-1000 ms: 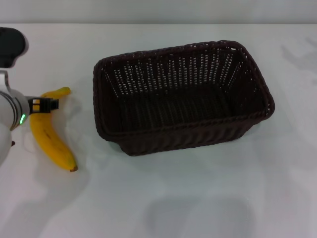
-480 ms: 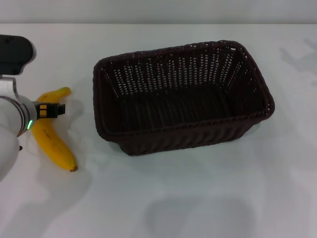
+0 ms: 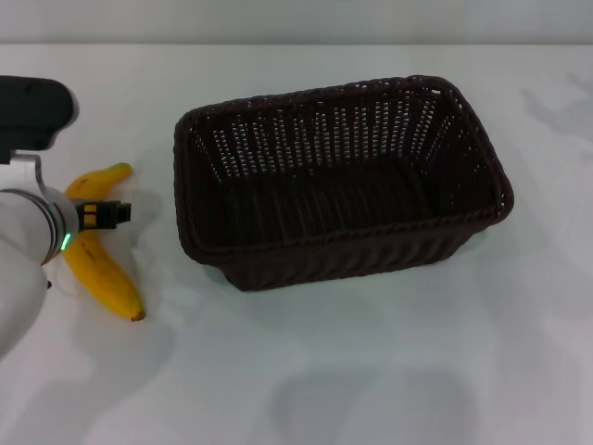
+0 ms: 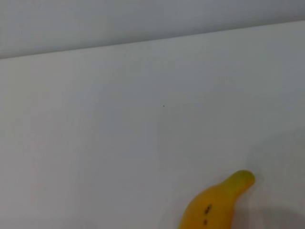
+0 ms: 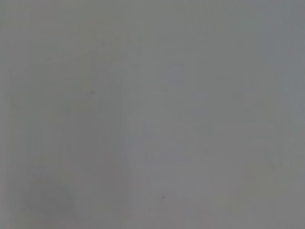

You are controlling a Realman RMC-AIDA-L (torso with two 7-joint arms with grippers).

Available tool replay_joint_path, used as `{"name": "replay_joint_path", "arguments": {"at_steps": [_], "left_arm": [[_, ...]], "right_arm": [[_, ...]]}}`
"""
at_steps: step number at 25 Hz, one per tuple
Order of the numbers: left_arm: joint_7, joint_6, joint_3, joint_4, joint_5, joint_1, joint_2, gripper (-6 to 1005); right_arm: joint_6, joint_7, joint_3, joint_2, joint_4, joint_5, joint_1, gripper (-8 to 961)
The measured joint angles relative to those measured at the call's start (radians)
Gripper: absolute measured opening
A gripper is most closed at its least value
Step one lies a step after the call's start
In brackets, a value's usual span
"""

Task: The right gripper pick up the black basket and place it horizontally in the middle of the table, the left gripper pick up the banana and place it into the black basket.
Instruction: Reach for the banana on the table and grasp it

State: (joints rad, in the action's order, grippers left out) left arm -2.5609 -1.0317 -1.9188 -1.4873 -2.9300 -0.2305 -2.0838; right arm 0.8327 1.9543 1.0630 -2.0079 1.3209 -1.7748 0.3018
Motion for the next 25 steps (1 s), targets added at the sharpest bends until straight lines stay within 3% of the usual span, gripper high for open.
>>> {"name": "replay_joint_path", "arguments": {"at_steps": [25], "left_arm": [[0.016,-0.008,-0.014,0.004,0.000,0.008,-0.001,875]], "right_arm": [[0.002,0.004,0.000,0.000,0.005,0.000,0.000,829]]}}
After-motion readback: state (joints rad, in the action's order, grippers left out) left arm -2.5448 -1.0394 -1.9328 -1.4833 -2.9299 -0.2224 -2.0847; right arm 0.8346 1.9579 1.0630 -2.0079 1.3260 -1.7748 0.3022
